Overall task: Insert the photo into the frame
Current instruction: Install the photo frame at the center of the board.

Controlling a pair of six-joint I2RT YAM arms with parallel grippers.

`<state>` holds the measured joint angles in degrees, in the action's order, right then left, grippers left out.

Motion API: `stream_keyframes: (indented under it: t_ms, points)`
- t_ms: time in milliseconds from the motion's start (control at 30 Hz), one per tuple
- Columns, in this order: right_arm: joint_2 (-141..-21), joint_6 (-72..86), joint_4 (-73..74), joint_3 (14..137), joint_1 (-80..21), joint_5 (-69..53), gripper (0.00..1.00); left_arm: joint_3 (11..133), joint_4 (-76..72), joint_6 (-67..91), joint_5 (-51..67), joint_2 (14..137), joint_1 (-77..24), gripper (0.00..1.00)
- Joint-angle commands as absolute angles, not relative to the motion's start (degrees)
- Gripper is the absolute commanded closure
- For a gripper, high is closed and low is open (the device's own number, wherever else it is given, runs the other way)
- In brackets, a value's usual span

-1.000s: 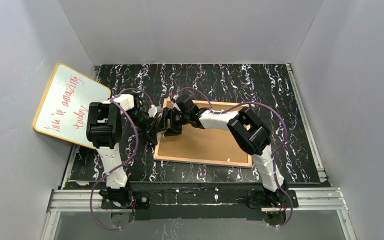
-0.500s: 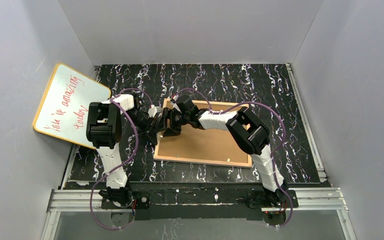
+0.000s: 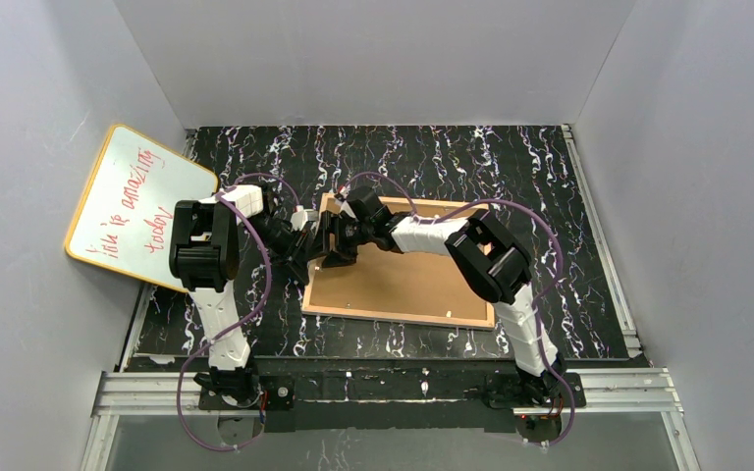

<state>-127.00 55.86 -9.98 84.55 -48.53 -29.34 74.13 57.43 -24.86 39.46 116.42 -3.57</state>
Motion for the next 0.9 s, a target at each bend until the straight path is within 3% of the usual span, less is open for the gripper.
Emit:
stream_keyframes:
  t_ms: [0, 233, 433, 700, 867]
  points:
    - [-119.51, 45.55, -3.65, 83.41, -46.42, -27.59, 0.27, 74.48, 55.51, -27.02, 38.12, 116.11, -3.69, 0.91]
    - [-105.57, 24.24, 16.0, 77.99, -48.42, -22.4, 0.24, 78.96, 62.32, -31.42, 40.74, 115.92, -2.21, 0.86]
    - [-96.67, 10.6, 25.4, 69.79, -56.27, -10.72, 0.22, 81.04, 65.04, -33.12, 40.47, 113.49, -1.51, 0.7]
    - [-98.45, 0.59, 26.12, 67.7, -63.88, -2.54, 0.24, 81.39, 67.35, -34.83, 39.57, 109.76, -0.38, 0.55]
    - [-103.12, -1.92, 28.37, 70.61, -65.92, 2.94, 0.35, 79.37, 66.15, -34.46, 37.67, 106.67, -0.09, 0.47]
